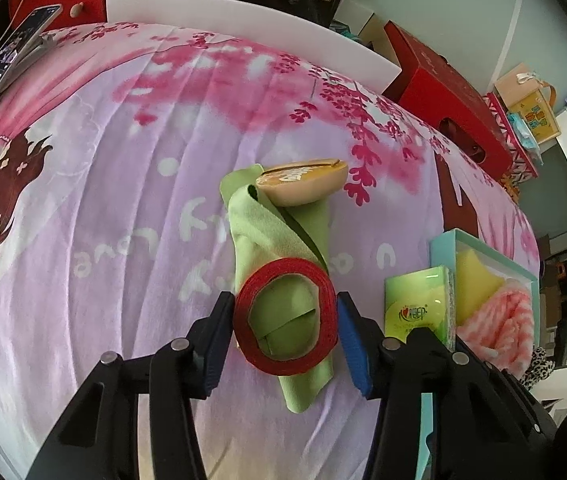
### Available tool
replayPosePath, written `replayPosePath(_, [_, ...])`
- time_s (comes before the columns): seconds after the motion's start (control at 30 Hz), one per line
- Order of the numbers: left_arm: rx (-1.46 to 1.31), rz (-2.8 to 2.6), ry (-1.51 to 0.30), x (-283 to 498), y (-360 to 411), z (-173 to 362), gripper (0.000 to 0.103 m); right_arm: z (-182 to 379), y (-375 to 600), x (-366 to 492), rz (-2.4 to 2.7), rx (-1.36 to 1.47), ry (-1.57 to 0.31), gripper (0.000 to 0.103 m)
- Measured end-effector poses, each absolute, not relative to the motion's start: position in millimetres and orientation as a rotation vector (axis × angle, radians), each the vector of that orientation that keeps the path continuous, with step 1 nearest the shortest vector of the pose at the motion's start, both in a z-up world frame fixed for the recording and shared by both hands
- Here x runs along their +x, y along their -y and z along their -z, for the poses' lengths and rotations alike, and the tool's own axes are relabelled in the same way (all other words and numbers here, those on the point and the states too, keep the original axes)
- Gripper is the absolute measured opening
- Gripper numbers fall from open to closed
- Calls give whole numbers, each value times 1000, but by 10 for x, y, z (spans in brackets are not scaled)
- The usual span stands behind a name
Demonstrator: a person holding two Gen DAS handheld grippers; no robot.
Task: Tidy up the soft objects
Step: 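Close the left gripper on the red tape ring beside the green cloth, then carry the red ring with the left gripper while the right releases the box into the tray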
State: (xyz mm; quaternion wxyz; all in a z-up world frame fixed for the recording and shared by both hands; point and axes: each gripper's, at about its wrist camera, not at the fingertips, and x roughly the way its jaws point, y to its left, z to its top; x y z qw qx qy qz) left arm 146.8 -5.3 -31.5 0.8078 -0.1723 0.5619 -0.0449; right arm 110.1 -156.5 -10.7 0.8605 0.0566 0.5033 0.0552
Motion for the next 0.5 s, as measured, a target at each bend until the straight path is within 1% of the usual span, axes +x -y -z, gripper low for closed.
replayPosePath(0.2, [-382, 98, -1167, 1389, 7, 171, 52, 77, 1581, 1095, -114, 123, -1049, 23])
replayPosePath(0.5, [-381, 116, -1101, 1298, -9, -96, 52, -118, 1627, 1026, -110, 132, -996, 23])
